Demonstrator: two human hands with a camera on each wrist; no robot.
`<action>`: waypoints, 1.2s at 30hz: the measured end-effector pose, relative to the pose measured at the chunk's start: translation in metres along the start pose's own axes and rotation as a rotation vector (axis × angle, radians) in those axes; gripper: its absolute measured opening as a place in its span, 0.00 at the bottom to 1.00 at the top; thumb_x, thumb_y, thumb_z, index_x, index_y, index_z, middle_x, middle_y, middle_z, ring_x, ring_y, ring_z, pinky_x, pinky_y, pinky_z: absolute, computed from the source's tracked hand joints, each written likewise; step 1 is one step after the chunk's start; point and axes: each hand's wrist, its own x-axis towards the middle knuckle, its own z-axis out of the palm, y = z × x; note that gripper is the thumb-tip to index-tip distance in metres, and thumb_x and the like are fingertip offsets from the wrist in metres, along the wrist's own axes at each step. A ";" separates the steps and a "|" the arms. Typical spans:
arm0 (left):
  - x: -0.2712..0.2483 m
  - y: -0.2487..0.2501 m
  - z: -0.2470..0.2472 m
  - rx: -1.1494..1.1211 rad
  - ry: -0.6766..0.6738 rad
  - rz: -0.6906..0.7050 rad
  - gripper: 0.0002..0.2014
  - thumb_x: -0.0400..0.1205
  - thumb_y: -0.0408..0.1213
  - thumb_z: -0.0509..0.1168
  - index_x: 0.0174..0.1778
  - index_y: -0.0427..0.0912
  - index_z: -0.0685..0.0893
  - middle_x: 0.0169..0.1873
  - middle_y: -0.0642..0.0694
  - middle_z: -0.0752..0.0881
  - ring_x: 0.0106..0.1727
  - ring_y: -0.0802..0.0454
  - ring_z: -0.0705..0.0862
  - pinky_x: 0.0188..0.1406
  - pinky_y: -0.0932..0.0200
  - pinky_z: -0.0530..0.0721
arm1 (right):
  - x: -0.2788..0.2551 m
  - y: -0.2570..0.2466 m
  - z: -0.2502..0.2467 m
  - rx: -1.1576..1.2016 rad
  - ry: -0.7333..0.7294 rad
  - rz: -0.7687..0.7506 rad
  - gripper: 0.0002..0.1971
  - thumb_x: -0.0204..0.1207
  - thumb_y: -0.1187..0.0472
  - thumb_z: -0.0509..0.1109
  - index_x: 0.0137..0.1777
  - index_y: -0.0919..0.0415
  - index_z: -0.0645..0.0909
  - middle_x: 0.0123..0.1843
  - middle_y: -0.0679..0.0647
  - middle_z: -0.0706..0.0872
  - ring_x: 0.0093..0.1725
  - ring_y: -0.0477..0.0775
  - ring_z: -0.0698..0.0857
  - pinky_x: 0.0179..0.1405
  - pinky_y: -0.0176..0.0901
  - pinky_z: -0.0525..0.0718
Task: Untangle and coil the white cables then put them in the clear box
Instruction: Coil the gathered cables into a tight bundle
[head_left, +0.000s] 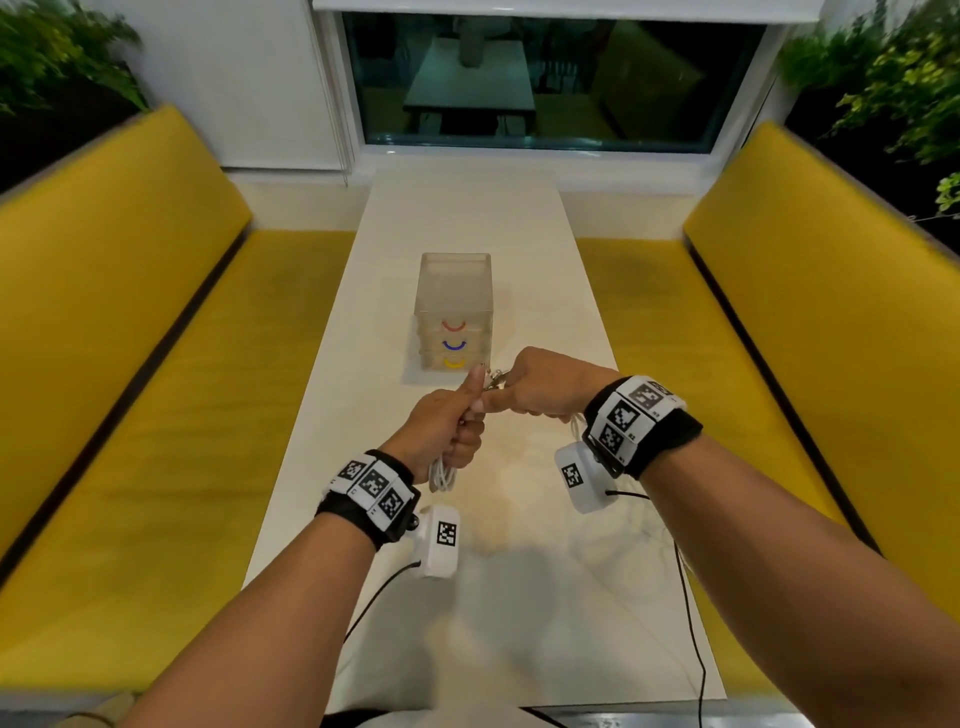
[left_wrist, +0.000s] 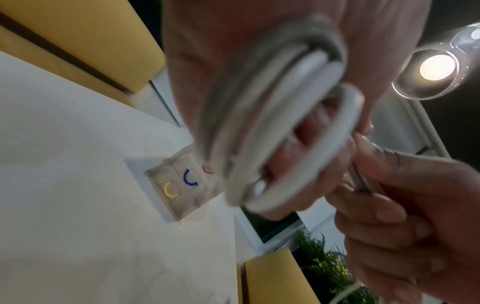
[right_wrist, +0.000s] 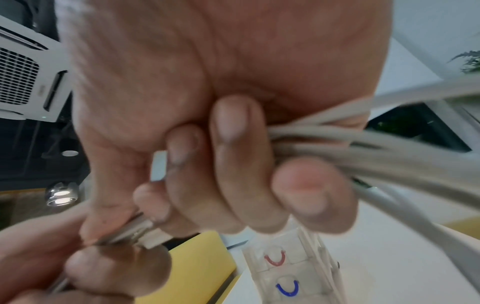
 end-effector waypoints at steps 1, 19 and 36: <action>0.000 0.000 -0.003 0.003 -0.027 -0.008 0.29 0.70 0.71 0.68 0.27 0.50 0.64 0.22 0.52 0.59 0.20 0.56 0.56 0.20 0.65 0.55 | 0.001 0.002 0.001 0.017 0.003 0.010 0.31 0.68 0.33 0.78 0.23 0.56 0.68 0.20 0.48 0.67 0.19 0.50 0.62 0.22 0.39 0.63; 0.004 -0.003 -0.051 -0.023 0.131 0.072 0.21 0.88 0.52 0.62 0.33 0.45 0.70 0.20 0.49 0.71 0.19 0.53 0.72 0.18 0.62 0.73 | 0.009 0.038 -0.004 0.258 0.009 0.035 0.26 0.76 0.38 0.74 0.28 0.57 0.74 0.23 0.49 0.68 0.23 0.52 0.63 0.28 0.43 0.67; 0.035 -0.013 0.001 -0.056 0.507 0.335 0.32 0.86 0.66 0.51 0.46 0.39 0.84 0.32 0.45 0.80 0.33 0.50 0.78 0.34 0.54 0.77 | 0.012 0.009 0.110 0.458 0.423 -0.272 0.20 0.90 0.58 0.54 0.34 0.56 0.74 0.29 0.45 0.77 0.28 0.42 0.73 0.34 0.41 0.72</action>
